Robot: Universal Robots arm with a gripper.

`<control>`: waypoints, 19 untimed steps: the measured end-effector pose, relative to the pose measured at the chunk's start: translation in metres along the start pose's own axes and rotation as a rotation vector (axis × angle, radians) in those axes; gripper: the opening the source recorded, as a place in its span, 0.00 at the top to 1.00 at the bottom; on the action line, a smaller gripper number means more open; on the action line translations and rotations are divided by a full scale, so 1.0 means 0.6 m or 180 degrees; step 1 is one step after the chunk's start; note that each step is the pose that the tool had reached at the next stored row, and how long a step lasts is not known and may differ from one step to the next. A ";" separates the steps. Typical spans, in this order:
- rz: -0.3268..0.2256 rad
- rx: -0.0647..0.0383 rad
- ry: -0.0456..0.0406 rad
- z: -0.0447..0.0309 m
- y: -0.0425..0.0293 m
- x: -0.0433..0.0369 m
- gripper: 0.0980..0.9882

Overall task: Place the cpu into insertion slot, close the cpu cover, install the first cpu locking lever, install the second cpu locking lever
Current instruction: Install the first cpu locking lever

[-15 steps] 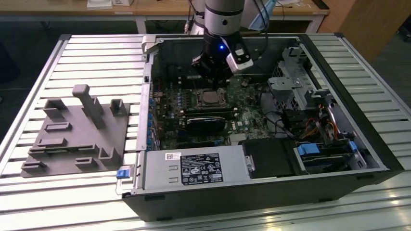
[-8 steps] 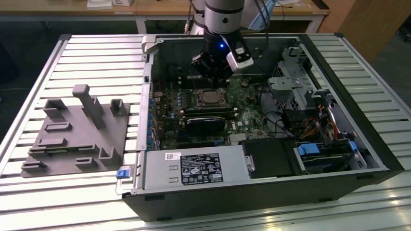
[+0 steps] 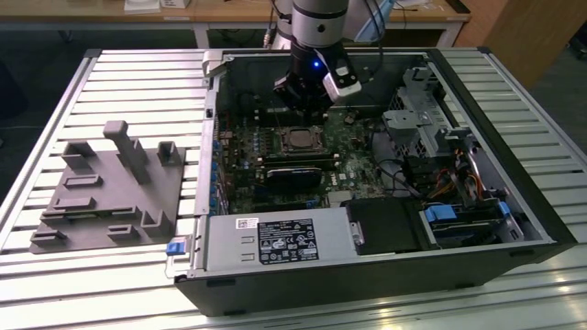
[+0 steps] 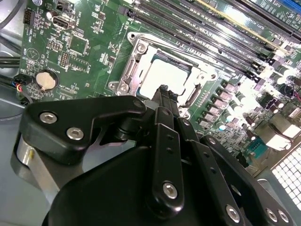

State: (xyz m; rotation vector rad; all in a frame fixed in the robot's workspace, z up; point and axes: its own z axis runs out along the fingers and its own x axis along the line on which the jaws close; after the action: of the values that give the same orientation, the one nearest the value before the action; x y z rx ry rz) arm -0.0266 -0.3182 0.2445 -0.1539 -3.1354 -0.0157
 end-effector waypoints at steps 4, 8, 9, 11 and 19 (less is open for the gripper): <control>0.0000 0.0000 0.0000 0.000 0.000 0.000 0.99; 0.0001 0.0000 0.0000 0.000 0.000 0.001 0.99; 0.0000 0.0000 0.0000 0.000 0.000 0.002 0.99; 0.0000 0.0000 0.0000 0.000 0.000 0.004 0.99; 0.0000 0.0000 0.0000 0.000 -0.001 0.018 0.99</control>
State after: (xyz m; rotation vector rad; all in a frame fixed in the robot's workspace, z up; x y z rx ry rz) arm -0.0372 -0.3179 0.2445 -0.1540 -3.1354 -0.0158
